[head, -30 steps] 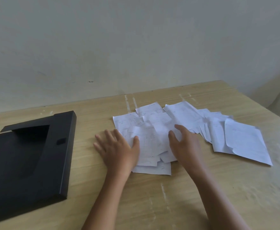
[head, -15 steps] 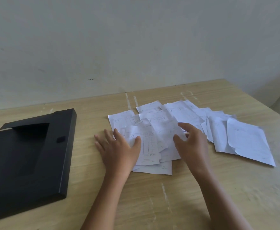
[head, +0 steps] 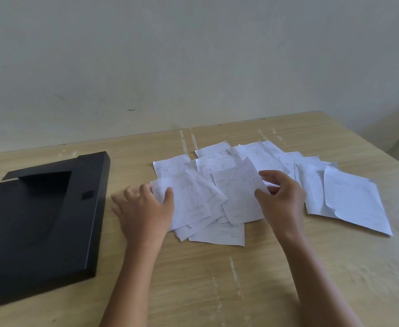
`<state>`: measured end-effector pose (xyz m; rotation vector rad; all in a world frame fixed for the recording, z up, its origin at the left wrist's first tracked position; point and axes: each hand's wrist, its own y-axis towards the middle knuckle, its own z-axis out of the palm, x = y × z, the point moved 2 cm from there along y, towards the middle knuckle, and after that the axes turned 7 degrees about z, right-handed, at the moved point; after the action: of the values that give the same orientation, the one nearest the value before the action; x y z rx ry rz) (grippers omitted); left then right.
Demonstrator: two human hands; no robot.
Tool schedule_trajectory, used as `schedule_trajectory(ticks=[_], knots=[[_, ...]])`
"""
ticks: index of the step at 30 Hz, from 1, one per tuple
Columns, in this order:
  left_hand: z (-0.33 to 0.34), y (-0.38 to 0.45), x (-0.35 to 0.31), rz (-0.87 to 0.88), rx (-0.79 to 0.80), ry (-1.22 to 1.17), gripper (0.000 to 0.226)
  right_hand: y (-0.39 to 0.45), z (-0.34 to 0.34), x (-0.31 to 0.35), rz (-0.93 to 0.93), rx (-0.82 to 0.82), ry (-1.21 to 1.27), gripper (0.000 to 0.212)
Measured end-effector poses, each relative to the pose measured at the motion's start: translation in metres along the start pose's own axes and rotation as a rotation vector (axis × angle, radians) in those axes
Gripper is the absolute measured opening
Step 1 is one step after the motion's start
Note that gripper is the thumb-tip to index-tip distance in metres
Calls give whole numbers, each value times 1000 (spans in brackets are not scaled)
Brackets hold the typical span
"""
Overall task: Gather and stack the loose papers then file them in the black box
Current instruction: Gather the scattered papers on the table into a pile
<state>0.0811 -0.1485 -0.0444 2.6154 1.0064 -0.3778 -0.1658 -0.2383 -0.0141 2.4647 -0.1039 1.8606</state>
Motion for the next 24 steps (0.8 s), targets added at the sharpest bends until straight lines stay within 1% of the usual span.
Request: schedule_trajectory(ticks=[2,4,6,8,11,14,15,17,20,21,22,23,24], knots=[[0,-7,-7,-13,53,-2,72,1,3,-3,-6,39,-65,42],[3,-15,-18,9,81,-38,76,0,7,-4,-28,80,-100,42],[7,-20,-29,86,76,-75,78,-2,11,-3,-80,97,-161,40],[13,-23,-37,175,74,-51,81,-3,14,-3,-131,124,-236,41],[12,-23,-38,158,81,-11,84,-2,15,-3,-186,104,-316,47],[-3,-27,-34,94,15,75,83,-2,13,-4,-232,13,-491,55],[-8,-29,-35,83,3,98,82,-2,13,-5,-221,0,-505,59],[-15,-35,-40,79,-2,108,79,-1,14,-7,-190,8,-501,65],[-12,-40,-54,118,37,62,70,-2,19,-8,-163,67,-537,74],[-10,-41,-59,126,45,33,68,-2,21,-8,-161,88,-531,71],[-8,-41,-64,131,51,5,67,-2,21,-8,-160,100,-515,63],[-7,-41,-69,135,56,-11,67,-2,20,-7,-166,108,-485,47],[-6,-42,-72,136,59,-9,68,-1,19,-7,-168,112,-436,26]])
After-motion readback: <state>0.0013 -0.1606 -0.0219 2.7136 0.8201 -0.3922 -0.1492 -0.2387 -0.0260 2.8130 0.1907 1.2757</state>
